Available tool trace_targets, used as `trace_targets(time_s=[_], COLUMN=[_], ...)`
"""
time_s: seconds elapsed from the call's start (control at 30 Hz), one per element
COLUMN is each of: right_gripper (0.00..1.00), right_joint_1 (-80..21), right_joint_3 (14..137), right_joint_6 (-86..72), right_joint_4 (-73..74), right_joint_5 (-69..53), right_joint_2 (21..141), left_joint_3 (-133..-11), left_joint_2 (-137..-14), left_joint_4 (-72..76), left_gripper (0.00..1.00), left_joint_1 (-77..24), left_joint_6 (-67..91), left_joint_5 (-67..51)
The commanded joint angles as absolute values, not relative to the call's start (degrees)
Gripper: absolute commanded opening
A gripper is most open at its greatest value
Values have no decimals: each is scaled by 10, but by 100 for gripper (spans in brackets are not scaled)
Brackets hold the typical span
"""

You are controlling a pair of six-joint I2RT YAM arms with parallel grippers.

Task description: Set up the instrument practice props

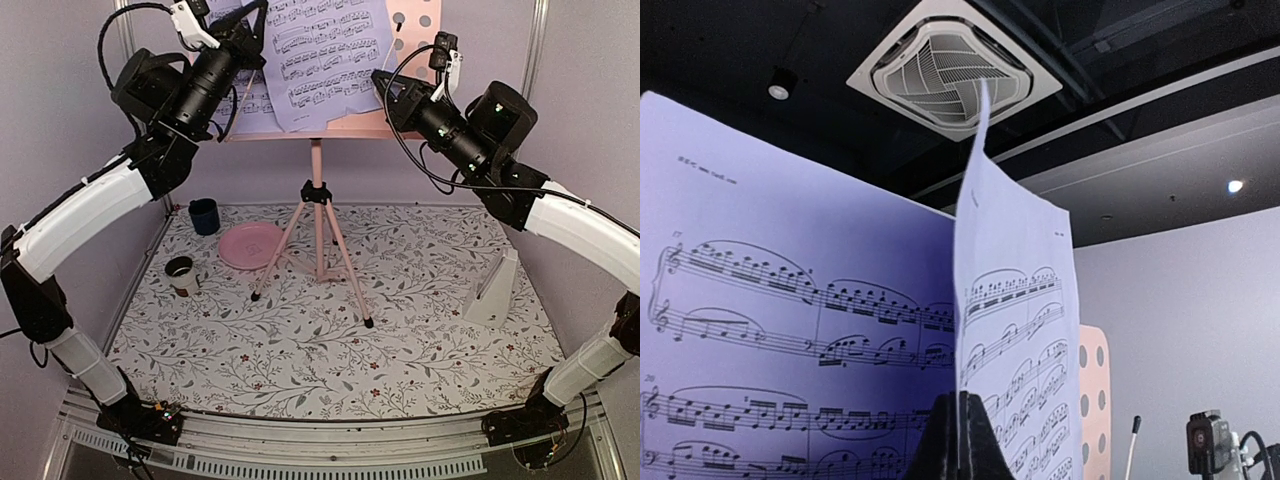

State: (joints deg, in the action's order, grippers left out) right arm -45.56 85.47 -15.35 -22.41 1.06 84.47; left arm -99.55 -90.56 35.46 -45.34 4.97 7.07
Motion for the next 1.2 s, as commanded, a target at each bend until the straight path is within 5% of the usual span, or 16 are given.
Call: trace_targets(time_s=[0.0, 0.63, 1.17], right_gripper=[0, 0, 0], right_joint_1=[-455, -449, -441], right_joint_3=[839, 881, 888], right_joint_6=[-78, -17, -32], right_joint_4=[-198, -138, -135], right_joint_5=[-39, -56, -61], right_joint_2=[847, 868, 875], left_joint_3=[-1045, -1241, -1274], left_joint_2=[-940, -1073, -1101], left_joint_4=[316, 214, 212], left_gripper=[0, 0, 0], left_joint_1=[-457, -457, -457], left_joint_6=[20, -6, 3], left_joint_5=[12, -97, -113])
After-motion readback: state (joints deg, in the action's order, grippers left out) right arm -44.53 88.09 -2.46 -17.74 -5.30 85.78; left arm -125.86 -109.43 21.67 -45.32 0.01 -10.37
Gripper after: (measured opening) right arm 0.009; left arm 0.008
